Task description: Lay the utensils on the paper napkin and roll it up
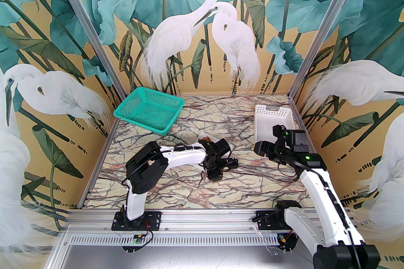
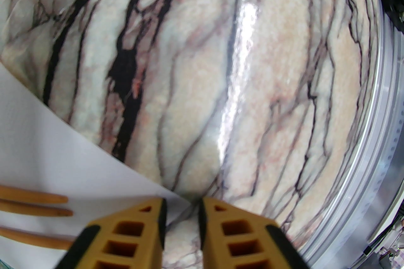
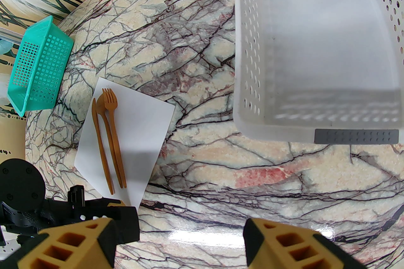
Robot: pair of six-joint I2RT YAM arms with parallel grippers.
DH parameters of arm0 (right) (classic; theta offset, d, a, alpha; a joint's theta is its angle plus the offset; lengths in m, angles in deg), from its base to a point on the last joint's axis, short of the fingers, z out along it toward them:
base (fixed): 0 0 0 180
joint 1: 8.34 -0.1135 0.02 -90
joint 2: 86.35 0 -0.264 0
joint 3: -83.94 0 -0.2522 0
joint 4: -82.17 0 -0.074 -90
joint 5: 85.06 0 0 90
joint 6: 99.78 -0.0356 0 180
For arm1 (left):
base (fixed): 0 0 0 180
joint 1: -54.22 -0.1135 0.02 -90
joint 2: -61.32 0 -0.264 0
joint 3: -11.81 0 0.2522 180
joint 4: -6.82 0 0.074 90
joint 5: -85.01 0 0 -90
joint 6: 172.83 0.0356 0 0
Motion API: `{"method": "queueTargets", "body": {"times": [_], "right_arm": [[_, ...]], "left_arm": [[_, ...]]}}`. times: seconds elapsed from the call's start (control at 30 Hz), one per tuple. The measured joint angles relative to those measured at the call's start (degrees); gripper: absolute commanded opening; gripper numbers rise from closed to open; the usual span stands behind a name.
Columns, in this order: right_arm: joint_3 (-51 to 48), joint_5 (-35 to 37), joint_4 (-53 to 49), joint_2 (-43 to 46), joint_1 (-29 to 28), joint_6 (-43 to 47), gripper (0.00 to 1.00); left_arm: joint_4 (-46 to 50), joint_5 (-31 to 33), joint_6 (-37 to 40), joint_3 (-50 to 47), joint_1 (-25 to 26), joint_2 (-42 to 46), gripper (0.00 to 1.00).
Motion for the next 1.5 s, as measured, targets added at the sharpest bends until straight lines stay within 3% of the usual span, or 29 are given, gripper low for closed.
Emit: {"method": "queueTargets", "body": {"times": [0.53, 1.5], "right_arm": [[0.0, 0.24, 0.0, 0.0, 0.0, 0.0, 0.73], [0.0, 0.68, -0.07, 0.0, 0.0, 0.02, 0.73]], "left_arm": [[0.26, 2.23, -0.37, 0.74, 0.26, -0.48, 0.08], [1.36, 2.1, -1.27, 0.74, 0.63, 1.16, 0.26]]}}
